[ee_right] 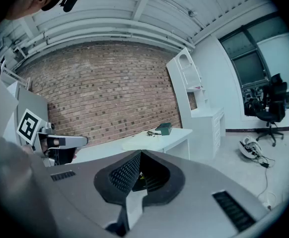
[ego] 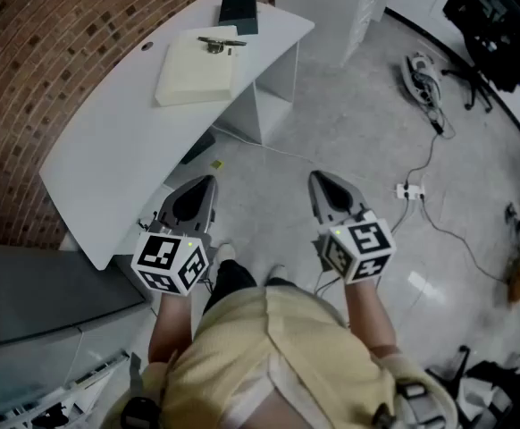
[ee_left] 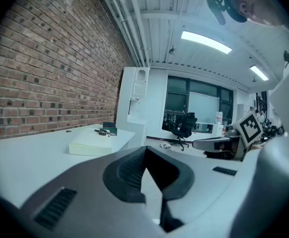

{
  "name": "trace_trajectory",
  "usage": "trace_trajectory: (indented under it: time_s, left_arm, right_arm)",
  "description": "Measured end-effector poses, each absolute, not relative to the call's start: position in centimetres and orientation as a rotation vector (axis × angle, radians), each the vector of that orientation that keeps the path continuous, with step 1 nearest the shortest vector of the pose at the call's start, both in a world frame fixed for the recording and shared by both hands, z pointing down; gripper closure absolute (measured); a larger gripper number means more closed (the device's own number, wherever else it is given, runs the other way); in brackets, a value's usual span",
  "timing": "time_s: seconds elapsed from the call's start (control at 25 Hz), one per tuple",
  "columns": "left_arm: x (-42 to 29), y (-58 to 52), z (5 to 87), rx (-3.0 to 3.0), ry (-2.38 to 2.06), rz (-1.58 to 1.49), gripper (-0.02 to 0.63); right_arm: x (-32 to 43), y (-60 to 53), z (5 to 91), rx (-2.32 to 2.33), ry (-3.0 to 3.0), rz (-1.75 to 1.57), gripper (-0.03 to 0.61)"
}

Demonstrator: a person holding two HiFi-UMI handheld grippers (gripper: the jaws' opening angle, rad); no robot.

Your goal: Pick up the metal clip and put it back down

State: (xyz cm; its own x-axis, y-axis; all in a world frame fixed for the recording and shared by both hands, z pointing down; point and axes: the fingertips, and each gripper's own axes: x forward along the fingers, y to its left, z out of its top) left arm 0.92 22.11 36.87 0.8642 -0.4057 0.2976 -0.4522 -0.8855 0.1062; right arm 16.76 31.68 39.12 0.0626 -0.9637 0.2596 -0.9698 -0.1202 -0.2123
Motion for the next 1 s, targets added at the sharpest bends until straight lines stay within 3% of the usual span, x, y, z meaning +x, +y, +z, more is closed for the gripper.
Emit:
trace_trajectory:
  time_s: [1.0]
  left_arm:
    - [7.6, 15.8, 38.9, 3.103, -0.461, 0.691, 0.609]
  right_arm:
    - [18.3, 29.1, 43.0, 2.254, -2.076, 0.795, 0.574]
